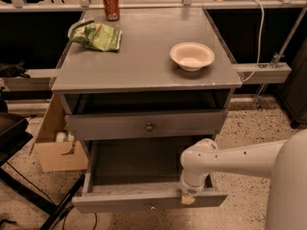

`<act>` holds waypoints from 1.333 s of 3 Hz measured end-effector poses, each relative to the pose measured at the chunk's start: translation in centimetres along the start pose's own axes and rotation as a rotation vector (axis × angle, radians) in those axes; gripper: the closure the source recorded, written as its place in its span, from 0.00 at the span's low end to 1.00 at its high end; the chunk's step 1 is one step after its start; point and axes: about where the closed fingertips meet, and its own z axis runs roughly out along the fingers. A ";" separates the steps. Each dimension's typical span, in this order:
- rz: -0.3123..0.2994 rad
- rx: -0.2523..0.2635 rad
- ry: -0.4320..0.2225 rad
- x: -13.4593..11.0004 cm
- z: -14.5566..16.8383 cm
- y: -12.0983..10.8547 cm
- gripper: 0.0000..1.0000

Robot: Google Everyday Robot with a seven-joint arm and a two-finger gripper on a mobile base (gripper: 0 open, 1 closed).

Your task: Open middle drawer

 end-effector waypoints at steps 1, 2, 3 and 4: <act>0.013 -0.012 0.006 0.8 0.1 0.9 1.00; 0.013 -0.012 0.006 0.8 0.1 0.9 1.00; 0.022 -0.018 0.009 1.2 0.3 1.5 0.81; 0.022 -0.018 0.009 1.2 0.3 1.5 0.57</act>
Offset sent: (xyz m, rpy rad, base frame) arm -0.2903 -0.1480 0.0350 -0.0973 0.2685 -0.2286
